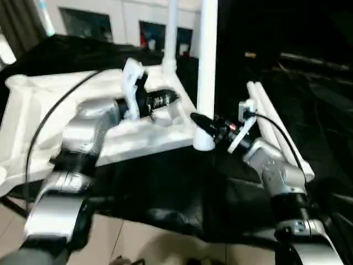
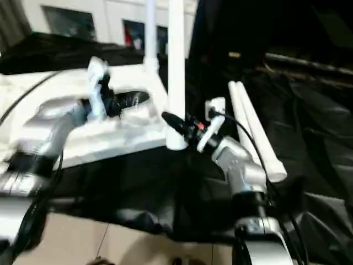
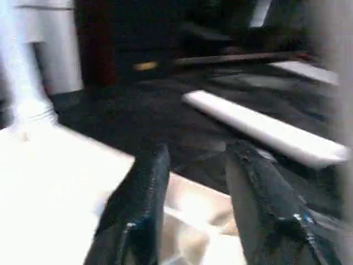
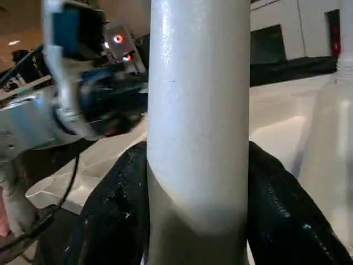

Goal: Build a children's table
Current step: Insert table leg to table base

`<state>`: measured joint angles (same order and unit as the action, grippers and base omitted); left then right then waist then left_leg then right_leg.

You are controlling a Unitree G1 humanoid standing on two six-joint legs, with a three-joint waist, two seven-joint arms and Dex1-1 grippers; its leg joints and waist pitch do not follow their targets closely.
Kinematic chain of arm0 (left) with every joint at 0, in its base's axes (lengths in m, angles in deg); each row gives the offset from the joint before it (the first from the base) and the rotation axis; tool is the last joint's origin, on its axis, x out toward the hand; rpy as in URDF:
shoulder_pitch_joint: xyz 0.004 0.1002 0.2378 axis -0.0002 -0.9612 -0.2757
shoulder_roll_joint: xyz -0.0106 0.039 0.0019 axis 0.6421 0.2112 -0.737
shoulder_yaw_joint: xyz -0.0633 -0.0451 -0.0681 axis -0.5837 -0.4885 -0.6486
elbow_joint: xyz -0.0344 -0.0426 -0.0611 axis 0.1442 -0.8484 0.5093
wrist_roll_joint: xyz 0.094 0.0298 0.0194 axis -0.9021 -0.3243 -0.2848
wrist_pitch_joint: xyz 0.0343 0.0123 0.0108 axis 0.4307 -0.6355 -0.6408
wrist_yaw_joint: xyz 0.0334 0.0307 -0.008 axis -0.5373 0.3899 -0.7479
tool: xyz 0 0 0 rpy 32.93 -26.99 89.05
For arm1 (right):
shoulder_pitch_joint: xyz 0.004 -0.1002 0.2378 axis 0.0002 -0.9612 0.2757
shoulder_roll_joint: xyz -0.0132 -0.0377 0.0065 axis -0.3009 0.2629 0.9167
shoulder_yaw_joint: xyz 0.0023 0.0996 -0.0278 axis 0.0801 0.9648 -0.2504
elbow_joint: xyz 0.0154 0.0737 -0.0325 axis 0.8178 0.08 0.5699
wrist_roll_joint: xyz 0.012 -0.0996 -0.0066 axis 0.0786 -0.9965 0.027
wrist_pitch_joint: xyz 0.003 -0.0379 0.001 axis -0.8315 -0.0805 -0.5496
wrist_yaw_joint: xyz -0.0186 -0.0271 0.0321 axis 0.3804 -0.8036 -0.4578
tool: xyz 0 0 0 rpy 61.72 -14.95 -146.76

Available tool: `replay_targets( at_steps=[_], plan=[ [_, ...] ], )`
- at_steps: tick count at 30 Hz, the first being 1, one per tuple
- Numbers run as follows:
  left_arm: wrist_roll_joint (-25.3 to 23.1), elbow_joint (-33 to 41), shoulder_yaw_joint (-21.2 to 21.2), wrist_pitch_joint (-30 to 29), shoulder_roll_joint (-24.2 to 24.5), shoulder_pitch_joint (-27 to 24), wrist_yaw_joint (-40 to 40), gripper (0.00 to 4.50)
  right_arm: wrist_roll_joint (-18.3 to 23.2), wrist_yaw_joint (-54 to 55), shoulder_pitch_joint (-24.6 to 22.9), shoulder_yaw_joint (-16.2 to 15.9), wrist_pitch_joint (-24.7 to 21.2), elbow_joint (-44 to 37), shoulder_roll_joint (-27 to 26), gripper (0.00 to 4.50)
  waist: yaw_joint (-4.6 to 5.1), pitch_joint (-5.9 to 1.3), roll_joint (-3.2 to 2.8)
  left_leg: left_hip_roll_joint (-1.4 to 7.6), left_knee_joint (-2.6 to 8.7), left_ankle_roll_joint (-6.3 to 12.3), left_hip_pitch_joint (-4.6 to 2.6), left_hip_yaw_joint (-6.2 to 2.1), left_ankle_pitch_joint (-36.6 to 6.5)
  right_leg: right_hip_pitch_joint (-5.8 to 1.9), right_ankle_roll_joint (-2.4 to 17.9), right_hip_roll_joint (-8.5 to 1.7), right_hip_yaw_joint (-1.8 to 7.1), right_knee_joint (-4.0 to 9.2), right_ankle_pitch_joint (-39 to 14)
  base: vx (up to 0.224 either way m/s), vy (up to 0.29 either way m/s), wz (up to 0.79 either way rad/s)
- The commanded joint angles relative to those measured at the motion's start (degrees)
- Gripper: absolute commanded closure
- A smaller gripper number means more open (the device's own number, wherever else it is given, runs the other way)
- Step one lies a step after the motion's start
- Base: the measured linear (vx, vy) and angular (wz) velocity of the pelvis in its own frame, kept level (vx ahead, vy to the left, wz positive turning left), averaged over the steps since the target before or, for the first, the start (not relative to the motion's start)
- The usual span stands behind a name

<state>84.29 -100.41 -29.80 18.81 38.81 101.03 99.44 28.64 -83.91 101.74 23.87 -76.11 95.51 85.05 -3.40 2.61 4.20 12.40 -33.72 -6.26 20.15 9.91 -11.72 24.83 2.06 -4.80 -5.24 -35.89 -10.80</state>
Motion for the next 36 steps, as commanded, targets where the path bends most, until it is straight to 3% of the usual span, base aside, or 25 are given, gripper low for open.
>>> replay_targets(
  at_steps=[1,5,6,8,10,14,19,29,31,33,34,35,36],
  plan=[
    [-0.88,-0.81,0.23,0.28,-1.2,1.56,-2.35,2.28,1.04,-0.15,0.13,0.36,-0.54,-1.57,0.46,2.64,-0.32,-3.79,-0.46,0.56,3.3,3.78,0.17,0.34,-1.97,-5.11,11.95,-3.01,3.27,3.53,-0.38,0.0,0.0,0.0],
    [2.1,2.49,0.57,-0.7,-7.55,4.52,-2.13,2.05,0.13,1.12,-0.42,-0.3,-0.98,-1.88,0.41,2.64,-0.5,-4.07,-0.19,0.43,2.87,5.67,0.32,0.41,1.84,-5.27,14.78,-3.01,3.25,2.86,7.12,0.0,0.0,0.0],
    [3.03,3.46,0.64,-0.99,-8.42,4.76,-1.4,1.96,0.08,1.34,-0.55,-0.45,-1.08,-2.06,0.43,2.64,-0.66,-4.09,-0.66,0.46,2.83,5.94,0.29,0.34,2.21,-5.27,15.23,-3.13,3.24,2.71,7.87,0.0,0.0,0.0],
    [5.73,7.57,1.49,-2.52,-10.44,4.58,1.36,1.73,-0.12,1.99,-0.89,-0.55,-1.14,-2.27,0.47,2.64,-0.7,-4.09,-0.28,0.47,2.69,7.04,0.49,0.38,2.82,-5.48,16.01,-3.2,3.23,2.59,9.64,0.0,0.0,0.0],
    [6.42,8.9,2.03,-3.02,-10.7,4.23,2.52,1.67,-0.13,2.04,-0.98,-0.55,-1.16,-2.32,0.48,2.64,-0.61,-3.96,-0.31,0.48,2.79,7.2,0.6,0.32,1.56,-5.49,15.62,-3.14,3.08,2.89,7.38,0.0,0.0,0.0],
    [6.86,11.51,3.83,-4.23,-11.0,2.92,4.78,1.34,-0.47,2.2,-1.54,-0.82,-1.17,-2.5,0.67,2.64,-0.62,-3.77,-0.36,0.54,2.91,5.54,0.5,0.45,-1.52,-5.35,13.91,-3.08,3.11,3.6,0.74,0.0,0.0,0.0],
    [5.78,11.44,4.28,-3.82,-11.49,2.42,4.84,1.11,-1.04,2.32,-1.83,-1.58,-1.18,-2.63,0.76,2.64,-0.53,-3.9,-0.41,0.51,2.88,4.73,0.55,0.29,-1.19,-5.4,12.85,-2.93,3.04,3.51,0.82,0.0,0.0,0.0],
    [4.78,11.4,0.49,-0.43,-6.79,2.46,1.61,0.18,-1.68,3.38,-1.98,-1.37,-0.49,-3.37,1.58,2.64,-0.28,-4.01,-0.56,0.47,2.77,5.54,0.48,0.25,0.0,-5.43,13.32,-2.83,3.0,3.19,3.56,0.0,0.0,0.0],
    [2.06,13.38,1.17,0.58,-4.1,-0.27,0.3,0.18,-3.02,6.15,-2.11,-0.55,1.0,-3.59,1.96,2.64,-0.34,-4.05,-0.29,0.63,2.76,5.25,0.42,0.24,0.3,-5.44,13.28,-2.89,3.06,3.08,3.52,0.0,0.0,0.0],
    [0.01,14.8,1.8,0.78,-2.7,-2.94,-1.48,0.15,-5.38,10.01,-2.29,-0.09,2.74,-3.66,2.25,2.64,-0.38,-4.05,-0.49,0.66,2.78,4.59,0.3,0.28,1.13,-5.32,12.79,-2.85,3.09,2.9,3.64,0.0,0.0,0.0],
    [-0.58,15.47,1.82,0.61,-2.45,-4.22,-2.51,0.15,-6.72,12.0,-2.46,-0.03,3.45,-3.72,2.4,2.64,-0.3,-4.03,-0.12,0.72,2.76,4.38,0.36,0.31,1.47,-5.31,12.68,-2.81,3.13,2.84,3.92,0.0,0.0,0.0],
    [-1.58,16.55,1.68,1.55,-2.44,-6.62,-4.86,0.15,-9.53,14.58,-3.11,-0.58,5.24,-4.16,2.99,2.64,-0.35,-4.0,-0.32,0.58,2.79,3.85,0.33,0.36,1.61,-5.31,12.36,-2.73,3.13,2.83,3.47,0.0,0.0,0.0],
    [-1.58,16.55,1.68,1.55,-2.44,-6.62,-4.86,0.15,-9.53,14.58,-3.11,-0.58,5.24,-4.16,2.99,2.64,-0.41,-4.09,-0.47,0.67,2.74,3.55,0.3,0.32,1.96,-5.29,12.3,-2.81,3.17,2.74,3.93,0.0,0.0,0.0]
  ],
)
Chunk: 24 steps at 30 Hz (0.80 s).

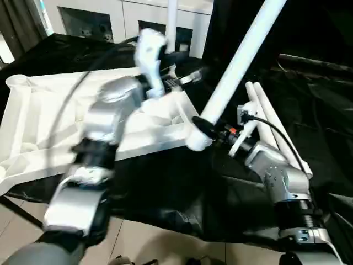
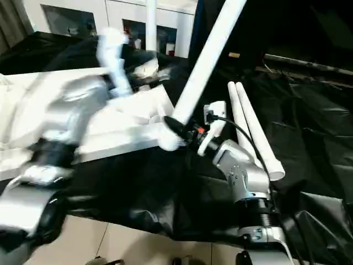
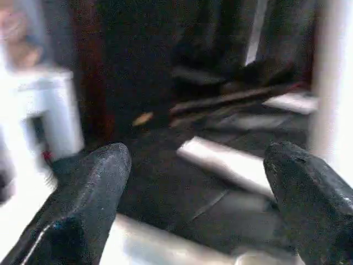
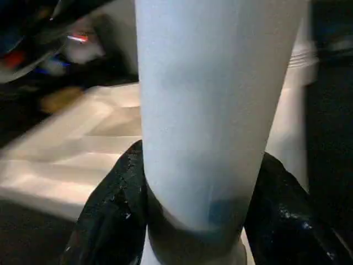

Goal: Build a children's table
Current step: Insert table leg to table base

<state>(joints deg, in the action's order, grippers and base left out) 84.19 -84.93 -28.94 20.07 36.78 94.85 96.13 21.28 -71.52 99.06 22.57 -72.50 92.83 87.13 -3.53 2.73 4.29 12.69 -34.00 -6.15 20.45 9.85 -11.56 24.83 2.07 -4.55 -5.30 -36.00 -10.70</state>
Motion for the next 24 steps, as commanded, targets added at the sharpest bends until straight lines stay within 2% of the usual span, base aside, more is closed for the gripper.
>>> replay_targets(
  at_steps=[1,4,5,8,9,10,11,13,14,15,16,17,18,19,20,21,22,23,24],
  plan=[
    [-2.48,3.79,-0.29,3.89,-1.43,-6.29,-6.25,0.15,-4.49,6.72,-2.31,1.11,2.36,-4.09,0.93,2.64,-0.28,-4.06,-0.58,0.38,3.07,3.09,0.21,0.33,1.64,-5.45,12.01,-2.95,3.32,2.93,4.34,0.0,0.0,0.0],
    [-5.19,6.0,-1.24,5.2,-2.75,-12.93,-12.99,0.15,-6.63,12.85,-4.61,2.28,1.18,-8.13,0.09,2.64,-0.29,-4.25,-0.67,0.24,3.04,3.4,0.13,0.45,1.28,-5.42,10.93,-2.73,3.34,3.06,4.69,0.0,0.0,0.0],
    [-5.95,6.36,-1.39,6.0,-3.0,-14.5,-14.22,0.15,-7.21,13.76,-5.16,2.26,0.85,-8.97,0.09,2.64,-0.17,-4.04,-0.7,0.29,3.22,3.3,0.09,0.47,-0.58,-5.16,10.38,-2.65,3.29,3.41,2.48,0.0,0.0,0.0],
    [-8.13,7.83,-1.81,9.41,-3.66,-18.94,-17.47,0.15,-8.39,16.28,-7.37,2.88,0.86,-11.07,-0.32,2.64,-0.11,-3.72,-0.72,0.45,3.57,2.4,0.09,0.36,-4.48,-5.02,8.38,-2.73,3.21,4.19,-3.5,0.0,0.0,0.0],
    [-8.98,8.91,-2.87,11.45,-4.39,-21.52,-20.46,0.15,-7.74,16.65,-9.86,3.05,0.83,-12.84,-1.11,2.64,-0.11,-3.59,-1.0,0.44,3.65,1.92,0.15,0.33,-6.83,-4.83,6.71,-2.74,3.2,4.71,-7.79,0.0,0.0,0.0],
    [-9.16,9.45,-3.51,12.32,-4.75,-22.63,-21.8,0.15,-7.79,16.47,-11.34,2.51,1.15,-13.73,-1.34,2.64,-0.09,-3.43,-0.85,0.52,3.74,1.83,0.15,0.38,-7.68,-4.73,6.09,-2.77,3.2,5.04,-9.11,0.0,0.0,0.0],
    [-9.08,10.55,-4.34,13.41,-5.24,-24.27,-23.48,0.15,-8.54,16.31,-13.53,1.09,2.32,-14.79,-1.45,2.64,-0.06,-3.46,-0.95,0.49,3.79,1.77,0.13,0.32,-8.67,-4.64,5.16,-2.68,3.13,5.26,-10.9,0.0,0.0,0.0],
    [-8.86,11.48,-4.69,13.93,-5.41,-25.07,-24.06,0.15,-9.52,16.19,-14.71,-0.22,3.48,-15.06,-1.32,2.64,0.02,-3.41,-0.9,0.43,3.88,1.6,0.14,0.25,-9.09,-4.44,4.52,-2.5,3.06,5.33,-11.41,0.0,0.0,0.0],
    [-8.35,12.42,-5.17,13.9,-5.64,-25.57,-24.88,0.15,-9.61,16.02,-15.7,-1.05,4.11,-15.41,-1.63,2.64,-0.03,-3.51,-1.19,0.45,3.87,1.44,0.07,0.19,-9.1,-4.4,4.64,-2.5,3.07,5.18,-11.09,0.0,0.0,0.0],
    [-8.34,12.43,-5.18,13.9,-5.64,-25.57,-24.89,0.15,-9.61,16.02,-15.72,-1.06,4.11,-15.42,-1.63,2.64,0.06,-3.32,-1.09,0.56,4.16,1.14,-0.15,0.14,-11.96,-4.47,4.31,-2.54,2.94,5.44,-13.94,0.0,0.0,0.0],
    [-8.06,13.48,-5.36,13.7,-5.72,-26.09,-25.77,0.15,-9.17,16.0,-16.79,-1.74,4.22,-15.86,-2.25,2.64,0.27,-3.15,-1.15,0.54,4.47,0.82,-0.79,0.08,-17.12,-4.51,3.57,-2.44,2.69,5.85,-20.01,0.0,0.0,0.0],
    [-8.1,13.54,-5.31,13.63,-5.68,-26.12,-25.77,0.15,-9.22,16.0,-16.85,-1.84,4.26,-15.84,-2.25,2.64,0.42,-2.88,-1.42,0.58,4.72,0.98,-1.98,0.03,-22.43,-4.03,2.99,-2.22,2.36,6.6,-25.64,0.0,0.0,0.0],
    [-8.58,13.96,-4.76,13.21,-5.31,-26.38,-25.59,0.15,-10.1,15.95,-17.22,-2.96,4.74,-15.61,-2.07,2.64,0.6,-2.59,-1.48,0.57,4.83,1.3,-2.71,0.02,-25.5,-3.81,2.83,-2.01,1.97,7.08,-29.05,0.0,0.0,0.0],
    [-8.78,14.19,-4.57,13.23,-5.23,-26.57,-25.56,0.15,-10.35,15.78,-17.39,-3.53,4.41,-15.63,-2.01,2.64,1.01,-1.87,-1.38,0.21,4.76,1.88,-3.9,-0.07,-30.15,-3.74,1.61,-1.63,0.89,8.37,-36.53,0.0,0.0,0.0],
    [-8.85,14.45,-4.47,13.23,-5.23,-26.8,-25.56,0.15,-10.45,15.53,-17.51,-4.1,3.61,-15.68,-1.96,2.64,1.18,-1.6,-1.4,-0.04,4.56,2.12,-4.53,-0.1,-31.76,-3.75,0.64,-1.49,0.27,9.15,-40.11,0.0,0.0,0.0],
    [-8.91,14.72,-4.16,13.36,-5.09,-27.05,-25.29,0.15,-11.25,15.4,-17.7,-5.02,4.06,-15.83,-1.82,2.64,0.24,-1.77,-2.37,-1.18,5.14,5.24,-0.26,-1.62,-28.96,-8.37,-3.5,-4.41,-2.17,10.15,-46.7,0.0,0.0,0.0],
    [-8.89,14.93,-4.07,13.35,-5.01,-27.18,-25.16,0.15,-11.77,15.6,-17.76,-5.39,4.52,-15.88,-1.83,2.64,0.64,-1.71,-1.8,-1.26,4.58,6.25,-0.04,-1.99,-27.84,-8.77,-4.33,-5.22,-2.81,10.27,-47.52,0.041,0.022,0.4],
    [-8.89,14.93,-4.07,13.35,-5.01,-27.18,-25.16,0.15,-11.77,15.6,-17.76,-5.39,4.52,-15.88,-1.83,2.64,0.79,-1.89,-2.33,-1.4,3.85,6.74,0.82,-2.37,-25.26,-10.3,-3.92,-6.26,-3.87,10.64,-48.72,0.041,0.022,0.4],
    [-8.79,15.19,-4.07,13.16,-5.01,-27.32,-25.24,0.15,-11.84,15.97,-17.79,-5.39,4.78,-15.82,-2.12,2.64,1.01,-1.99,-2.4,-1.52,3.67,7.07,1.23,-2.53,-23.43,-10.9,-3.26,-6.66,-4.06,10.89,-47.93,0.08,0.014,0.49]
  ],
)
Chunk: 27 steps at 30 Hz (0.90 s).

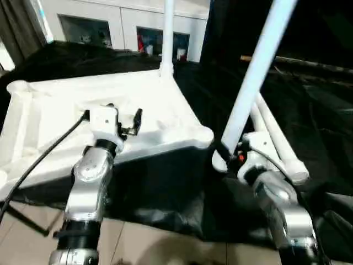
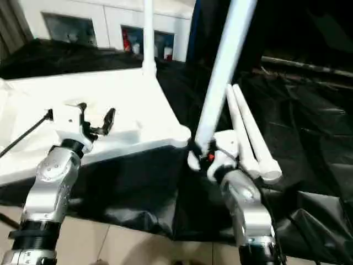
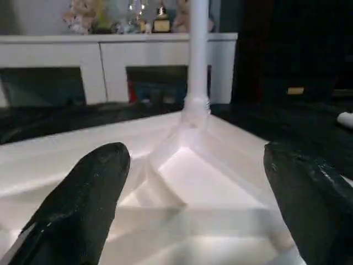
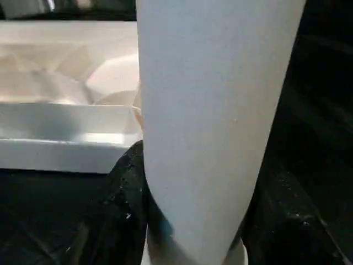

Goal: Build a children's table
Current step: Insert table leg to table base

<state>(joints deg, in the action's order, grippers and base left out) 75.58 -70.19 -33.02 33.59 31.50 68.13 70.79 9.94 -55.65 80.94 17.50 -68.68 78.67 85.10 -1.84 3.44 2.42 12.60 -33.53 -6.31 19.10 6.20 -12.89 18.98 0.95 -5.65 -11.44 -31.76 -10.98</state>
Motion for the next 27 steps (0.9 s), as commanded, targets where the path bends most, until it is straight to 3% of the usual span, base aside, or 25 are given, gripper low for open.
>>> replay_targets(
  at_steps=[1,2,3,4,5,6,7,8,9,10,11,12,13,14,15,16,17,18,19,20,21,22,23,24,27],
  plan=[
    [-0.2,0.55,0.06,-0.38,0.29,-0.67,0.1,0.15,0.67,-0.29,0.31,0.22,0.91,-1.62,-0.65,2.64,-0.66,-2.73,-0.85,-1.42,3.05,7.82,3.08,0.86,-19.72,-5.73,-0.29,-5.64,1.66,6.82,-45.54,0.094,0.017,0.53],
    [-0.21,0.67,0.12,-0.43,0.31,-0.73,0.06,0.15,1.6,-0.57,0.28,0.55,0.89,-1.61,-1.02,2.64,-0.49,-2.86,-0.88,-1.37,3.12,8.3,3.48,0.73,-18.68,-6.14,0.65,-5.3,1.37,6.64,-43.39,0.094,0.017,0.53],
    [-0.14,0.87,0.1,-0.69,0.35,-0.8,-0.06,0.15,1.64,-0.58,0.36,0.44,0.66,-1.73,-0.88,2.64,1.47,-2.92,-1.18,2.69,5.96,5.38,-3.39,-0.16,-22.73,-1.8,7.6,-1.05,2.64,3.05,-26.56,0.153,-0.015,0.26],
    [-0.05,0.96,0.12,-0.77,0.41,-0.86,-0.05,0.15,1.55,-0.54,0.37,0.24,0.54,-1.78,-0.75,2.64,1.01,-3.17,-1.9,3.34,6.54,5.83,-4.24,-0.39,-23.14,-1.88,8.95,-0.54,2.95,1.93,-21.99,0.189,-0.015,0.08],
    [0.09,1.1,0.16,-0.85,0.5,-0.95,-0.01,0.15,1.48,-0.48,0.38,-0.06,0.37,-1.84,-0.59,2.64,1.71,-3.38,-1.4,4.09,6.89,7.92,-6.52,-0.67,-22.47,-0.02,11.92,-0.58,3.98,0.17,-13.49,0.189,-0.015,0.08],
    [0.1,1.27,0.27,-1.08,0.6,-1.09,0.04,0.15,1.91,-1.08,0.03,-0.55,-0.19,-2.15,-0.42,2.64,1.46,-3.19,-0.89,2.59,6.41,9.97,-5.92,0.64,-19.55,-0.87,14.24,-1.2,5.26,0.34,-8.56,0.178,0.017,0.11],
    [0.15,1.41,0.33,-1.2,0.66,-1.21,0.11,0.15,2.36,-1.54,-0.39,-0.96,-1.27,-2.55,-0.3,2.64,0.83,-3.36,-0.51,1.08,5.66,10.69,-4.48,2.0,-16.91,-2.68,15.29,-1.7,6.21,0.95,-6.8,0.139,0.053,0.03],
    [0.22,1.64,0.38,-1.47,0.8,-1.33,0.13,0.15,2.55,-1.57,-1.03,-1.13,-1.6,-3.09,-0.48,2.64,-1.02,-4.22,-0.98,0.95,5.4,3.46,-8.9,5.55,-12.42,-1.6,18.16,0.08,9.06,-0.44,-3.45,0.139,0.053,0.03],
    [0.25,1.69,0.4,-1.54,0.84,-1.35,0.12,0.15,2.55,-1.58,-1.15,-1.15,-1.58,-3.2,-0.53,2.64,-1.02,-4.22,-0.98,0.95,5.4,3.46,-8.9,5.55,-12.42,-1.6,18.16,0.08,9.06,-0.44,-3.45,0.202,0.003,-0.32],
    [0.3,1.79,0.43,-1.65,0.93,-1.37,0.08,0.15,2.47,-1.51,-1.34,-1.13,-1.39,-3.38,-0.67,2.64,-1.15,-3.86,0.36,-0.8,5.55,0.39,-7.02,6.52,-10.05,-3.71,17.08,2.14,10.47,-1.73,2.35,0.238,-0.007,-0.57],
    [0.42,1.88,0.42,-1.77,1.01,-1.42,0.09,0.15,2.61,-1.62,-1.58,-1.06,-0.95,-3.61,-0.92,2.64,-2.47,-4.26,0.85,-3.24,4.42,-1.78,-6.62,8.13,-10.58,-5.61,16.79,3.59,13.33,-2.15,8.24,0.238,-0.007,-0.57],
    [0.79,2.03,0.5,-1.97,1.19,-1.69,0.63,0.15,1.84,-1.36,-2.11,-1.47,-0.16,-3.97,-1.01,2.64,-3.95,-4.12,2.87,-5.5,1.4,2.13,1.13,6.29,-9.3,-11.33,15.11,2.29,15.13,-1.07,12.95,0.168,0.059,-0.23],
    [0.79,2.11,0.67,-2.29,1.42,-1.88,1.02,0.15,1.75,-1.13,-2.4,-1.56,-0.19,-4.07,-1.2,2.64,-5.97,-5.43,1.01,-3.95,-3.07,4.75,3.54,3.29,-8.28,-13.53,18.1,-3.86,20.2,-0.45,28.95,0.1,0.102,0.18],
    [0.95,2.14,0.82,-2.69,1.6,-2.09,1.53,0.15,1.68,-0.97,-2.63,-1.66,-0.21,-4.1,-1.35,2.64,-6.74,-6.06,0.22,-1.48,-3.88,4.27,5.54,1.13,-4.03,-14.12,18.61,-4.75,20.94,-2.19,43.8,0.1,0.102,0.18],
    [1.04,2.16,0.91,-2.96,1.71,-2.21,1.84,0.15,1.75,-0.91,-2.77,-1.7,-0.25,-4.11,-1.47,2.64,-6.11,-5.74,-1.93,0.84,-0.45,4.05,3.69,0.76,9.7,-9.22,11.68,2.26,14.69,-8.51,59.57,0.018,0.116,0.1],
    [1.49,2.36,1.73,-2.57,2.31,-2.84,3.88,0.15,1.96,-0.59,-3.0,-1.78,-0.25,-4.32,-1.59,2.64,0.14,-5.94,-4.02,4.06,-1.79,14.25,-8.14,-6.48,47.61,6.67,3.27,4.29,8.08,-13.35,18.26,0.047,-0.052,-0.28],
    [1.87,2.74,2.52,-2.48,2.79,-3.47,5.66,0.15,2.16,-0.34,-3.13,-1.82,-0.35,-4.48,-1.65,2.64,-1.67,-6.07,-2.34,7.17,-3.62,21.31,-9.57,-8.54,67.63,8.78,-1.63,-2.1,11.2,-9.09,3.09,0.047,-0.052,-0.28],
    [2.0,2.81,2.63,-2.56,2.84,-3.57,5.97,0.15,2.21,-0.3,-3.15,-1.83,-0.39,-4.52,-1.64,2.64,-1.28,-6.39,-0.54,2.02,-5.71,17.81,-6.53,-5.69,70.94,8.43,-2.85,-3.34,13.34,-5.5,17.11,-0.07,-0.07,-0.27],
    [2.69,3.17,3.28,-3.83,3.14,-4.09,7.61,0.15,2.5,-0.19,-3.27,-1.89,-0.58,-4.76,-1.64,2.64,-1.58,-6.08,1.16,-2.55,-5.91,14.38,-3.72,-2.98,62.5,6.42,-2.02,-2.15,13.5,-4.07,24.5,-0.195,0.051,0.13],
    [3.17,3.31,3.6,-4.52,3.24,-4.32,8.46,0.15,2.59,-0.2,-3.36,-1.91,-0.67,-4.94,-1.66,2.64,-1.91,-5.04,3.43,-6.25,-3.61,12.3,-1.58,0.14,41.69,3.21,0.68,-0.33,13.74,-3.21,29.3,-0.195,0.051,0.13],
    [3.37,3.36,3.73,-4.81,3.28,-4.42,8.81,0.15,2.63,-0.2,-3.4,-1.91,-0.71,-5.02,-1.67,2.64,-2.31,-4.65,3.01,-6.05,-3.11,11.98,-1.82,1.17,32.76,3.52,3.49,-0.41,14.04,-2.62,27.65,-0.098,0.05,0.45],
    [4.18,3.34,4.55,-5.64,3.57,-4.76,10.35,0.15,2.53,-0.3,-3.69,-2.05,-0.82,-5.55,-1.55,2.64,-1.69,-5.27,2.52,-5.23,-1.88,12.77,-1.5,1.52,24.55,2.39,8.44,-0.04,14.31,-3.21,24.33,-0.05,-0.015,0.19],
    [3.96,3.1,4.93,-5.68,3.74,-4.74,10.41,0.15,2.72,-0.45,-3.91,-2.04,-1.04,-5.95,-1.57,2.64,-1.08,-5.27,1.02,-4.32,-0.74,11.5,0.08,1.02,21.47,1.04,10.96,-0.26,13.99,-3.4,19.9,-0.05,-0.015,0.19],
    [3.91,3.03,5.05,-5.72,3.82,-4.7,10.51,0.15,2.74,-0.48,-3.95,-2.03,-1.08,-6.03,-1.57,2.64,-0.28,-4.97,1.4,-3.35,-0.12,10.1,0.44,0.87,17.26,0.97,11.52,-0.25,13.53,-2.83,13.69,-0.067,-0.066,-0.12],
    [3.98,2.52,6.98,-5.79,5.13,-4.17,14.07,0.07,3.25,-0.55,-4.05,-1.77,-1.96,-7.04,-1.61,2.64,0.63,-4.12,1.2,-2.31,0.91,7.22,0.42,1.18,3.62,1.4,11.98,-0.36,13.49,-1.53,0.09,-0.07,-0.054,-0.03]
  ],
)
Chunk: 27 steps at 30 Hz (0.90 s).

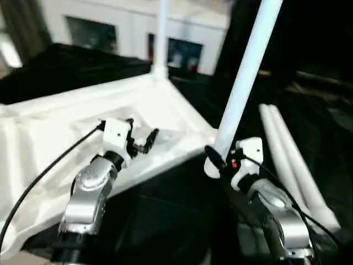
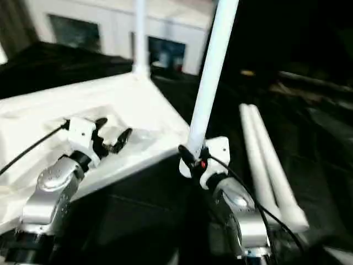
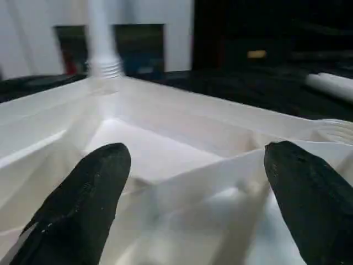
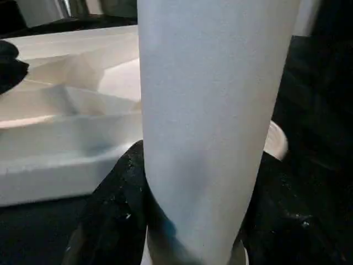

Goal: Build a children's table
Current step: Insert table leg to table base

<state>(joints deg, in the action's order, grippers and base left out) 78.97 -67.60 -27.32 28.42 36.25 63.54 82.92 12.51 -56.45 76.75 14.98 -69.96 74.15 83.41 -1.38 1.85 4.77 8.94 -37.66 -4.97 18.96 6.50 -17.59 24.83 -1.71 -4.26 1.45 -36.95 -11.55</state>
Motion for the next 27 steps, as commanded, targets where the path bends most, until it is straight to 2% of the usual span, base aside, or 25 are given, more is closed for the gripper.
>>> replay_targets(
  at_steps=[1,2,3,4,5,6,7,8,9,10,11,13,14,15,17,18,19,20,21,22,23,24,25,26,27],
  plan=[
    [0.58,-0.07,1.28,-0.63,0.38,0.42,1.94,0.07,0.68,0.25,0.14,0.75,-0.67,-2.52,0.08,2.64,0.17,-2.54,-1.15,1.36,5.05,5.89,0.56,0.89,8.32,-4.46,14.64,-1.75,0.6,3.66,0.66,-0.073,-0.039,0.01],
    [1.65,0.24,2.51,-1.97,1.28,0.97,5.96,0.07,1.68,-0.09,0.52,0.92,-1.15,-3.37,0.11,2.64,0.39,-2.32,-1.24,1.71,5.48,4.15,0.63,1.04,2.9,-4.35,14.12,-1.88,0.46,4.05,-3.95,-0.073,-0.039,0.01],
    [2.07,0.39,2.85,-2.79,1.58,1.29,7.1,0.07,2.08,-0.27,0.7,1.02,-1.26,-3.61,0.2,2.64,0.39,-2.24,-1.33,1.79,5.59,3.68,0.57,1.17,1.34,-4.13,13.86,-1.84,0.41,4.16,-5.21,-0.073,-0.045,0.04],
    [2.28,0.46,3.02,-3.22,1.73,1.45,7.69,0.07,2.28,-0.36,0.8,1.08,-1.32,-3.73,0.25,2.64,0.5,-2.02,-0.66,1.97,5.84,2.78,0.73,1.35,-1.46,-4.06,12.95,-1.79,0.42,4.41,-8.63,-0.064,-0.05,0.09],
    [2.37,0.44,3.07,-3.39,1.76,1.56,7.85,0.07,2.33,-0.38,0.85,1.11,-1.34,-3.75,0.28,2.64,0.53,-1.99,-0.95,2.13,5.9,2.11,0.51,1.72,-3.27,-3.58,12.36,-1.71,0.35,4.77,-10.43,-0.064,-0.05,0.09],
    [3.31,0.22,3.61,-5.33,2.11,2.82,9.55,0.07,2.88,-0.58,1.39,1.51,-1.54,-3.98,0.57,2.64,0.63,-2.02,-0.46,2.16,6.0,1.95,0.66,1.76,-3.65,-3.73,11.86,-1.67,0.31,4.87,-11.14,-0.055,-0.049,0.09],
    [3.86,-0.41,4.22,-7.36,2.34,4.48,10.87,0.07,3.19,-0.64,2.09,2.02,-1.76,-3.97,0.98,2.64,0.53,-2.08,-0.77,1.99,6.18,1.11,0.6,1.9,-4.22,-3.37,10.79,-1.41,0.25,4.91,-12.35,0.0,0.0,0.0],
    [4.45,-1.38,5.19,-10.45,2.27,6.54,12.3,0.07,3.16,-0.68,2.96,2.66,-1.77,-3.59,1.64,2.64,0.57,-2.12,-0.53,1.98,6.21,0.86,0.58,1.96,-4.44,-3.34,10.5,-1.38,0.22,4.9,-12.62,0.0,0.0,0.0],
    [4.74,-2.28,6.57,-13.2,2.24,8.41,14.07,0.07,3.05,-0.8,3.81,3.26,-1.72,-3.06,2.35,2.64,0.48,-2.11,-0.6,1.91,6.22,0.77,0.53,2.0,-4.63,-3.2,10.29,-1.24,0.15,4.95,-12.87,0.0,0.0,0.0],
    [4.74,-2.28,6.57,-13.2,2.24,8.41,14.07,0.07,3.05,-0.8,3.81,3.26,-1.72,-3.06,2.35,2.64,0.37,-2.03,-0.58,1.86,6.28,0.52,0.53,2.09,-5.37,-3.02,9.79,-1.17,0.1,5.08,-13.94,0.0,0.0,0.0],
    [3.93,-4.12,9.06,-16.41,1.86,11.36,16.02,0.07,2.39,-1.07,4.82,3.86,-1.53,-2.28,3.74,2.64,0.37,-2.01,-0.38,1.85,6.4,0.33,0.91,2.12,-5.33,-3.29,9.32,-1.18,0.15,5.15,-14.22,0.0,0.0,0.0],
    [2.22,-6.18,10.99,-17.6,1.38,13.96,16.75,0.07,1.97,-1.38,5.47,4.27,-1.36,-1.82,4.91,2.64,0.3,-2.21,-0.81,1.87,6.35,0.13,1.08,2.04,-4.07,-3.4,9.11,-1.16,0.12,4.97,-12.79,0.0,0.0,0.0],
    [1.29,-7.22,11.82,-17.95,1.17,15.19,16.95,0.07,1.82,-1.52,5.74,4.45,-1.3,-1.67,5.44,2.64,0.31,-2.3,-0.5,1.75,6.27,0.42,1.22,2.12,-2.96,-3.49,8.98,-1.05,0.09,5.1,-11.25,0.0,0.0,0.0],
    [-0.72,-9.55,13.25,-17.92,0.84,17.4,17.18,0.07,1.45,-1.63,6.09,4.82,-1.22,-1.53,6.41,2.64,0.25,-2.41,-0.49,1.8,6.21,0.49,1.26,2.05,-2.28,-3.64,9.23,-1.12,0.08,4.92,-10.25,0.0,0.0,0.0],
    [-2.33,-11.56,14.45,-17.61,0.67,19.2,17.49,0.07,1.15,-1.65,6.27,5.01,-1.17,-1.58,7.36,2.64,0.34,-2.67,-0.42,1.64,6.06,0.81,1.76,1.96,0.24,-4.22,9.96,-1.23,0.04,4.78,-7.29,0.0,0.0,0.0],
    [-2.33,-11.56,14.45,-17.61,0.67,19.2,17.49,0.07,1.15,-1.65,6.27,5.01,-1.17,-1.58,7.36,2.64,0.4,-2.68,-0.38,1.57,6.08,0.97,1.85,1.97,0.8,-4.25,9.96,-1.14,0.01,4.86,-6.87,0.0,0.0,0.0],
    [-3.45,-14.23,15.93,-18.13,0.25,21.74,18.03,0.07,0.56,-1.63,6.47,5.39,-1.08,-1.49,8.92,2.64,0.49,-2.77,-1.37,1.6,6.01,0.93,1.73,1.82,1.93,-4.3,10.76,-1.18,-0.02,4.51,-4.74,0.0,0.0,0.0],
    [-3.92,-16.76,16.92,-18.96,-0.38,24.09,18.13,0.07,0.46,-1.74,6.63,6.07,-1.17,-1.39,10.24,2.64,0.63,-2.87,-0.82,1.49,5.89,1.28,1.6,2.0,2.25,-4.26,11.12,-0.96,-0.15,4.77,-3.61,0.0,0.0,0.0],
    [-3.97,-17.59,17.13,-19.25,-0.63,24.83,18.05,0.07,0.54,-1.79,6.67,6.36,-1.27,-1.38,10.6,2.64,0.6,-2.92,-1.6,1.53,5.89,1.12,1.5,1.87,2.39,-4.33,11.65,-1.02,-0.17,4.52,-2.93,0.0,0.0,0.0],
    [-3.98,-19.0,17.41,-19.78,-1.07,26.07,17.82,0.07,0.77,-1.9,6.76,6.89,-1.5,-1.36,11.15,2.64,0.76,-3.02,-1.13,1.6,5.82,1.52,1.67,1.92,2.9,-4.59,12.64,-1.1,-0.28,4.55,-1.36,0.0,0.0,0.0],
    [-3.97,-19.37,17.46,-19.93,-1.17,26.33,17.84,0.24,0.78,-1.92,6.76,6.99,-1.52,-1.37,11.28,2.64,0.67,-3.19,-1.01,1.57,5.69,2.28,1.81,1.92,4.49,-4.8,13.65,-1.17,-0.35,4.37,0.78,0.0,0.0,0.0],
    [-3.9,-21.3,17.72,-20.7,-1.69,27.71,17.93,0.24,0.88,-2.04,6.78,7.5,-1.66,-1.45,11.93,2.64,0.73,-3.11,-1.85,1.54,5.67,2.46,1.88,1.88,5.08,-4.77,14.37,-1.21,-0.31,4.22,1.94,0.0,0.0,0.0],
    [-3.93,-23.01,17.88,-21.25,-2.14,28.84,18.13,0.33,0.94,-2.14,6.79,7.85,-1.75,-1.51,12.45,2.64,0.89,-3.08,-1.57,1.46,5.61,2.75,1.88,2.03,5.14,-4.66,14.63,-1.07,-0.4,4.51,2.25,0.0,0.0,0.0],
    [-4.31,-25.02,17.84,-21.56,-2.75,29.98,17.45,0.33,0.91,-2.19,6.71,8.18,-1.7,-1.5,12.91,2.64,0.88,-3.2,-1.63,1.46,5.51,3.67,2.0,1.97,5.76,-5.03,15.87,-1.2,-0.44,4.35,3.63,0.0,0.0,0.0],
    [-4.73,-27.23,17.8,-21.45,-3.47,31.14,17.1,0.41,0.79,-2.18,6.57,8.41,-1.6,-1.46,13.31,2.64,0.91,-3.14,-1.52,1.4,5.5,3.95,1.99,2.07,5.41,-4.94,15.97,-1.16,-0.47,4.55,3.21,0.0,0.0,0.0]
  ],
)
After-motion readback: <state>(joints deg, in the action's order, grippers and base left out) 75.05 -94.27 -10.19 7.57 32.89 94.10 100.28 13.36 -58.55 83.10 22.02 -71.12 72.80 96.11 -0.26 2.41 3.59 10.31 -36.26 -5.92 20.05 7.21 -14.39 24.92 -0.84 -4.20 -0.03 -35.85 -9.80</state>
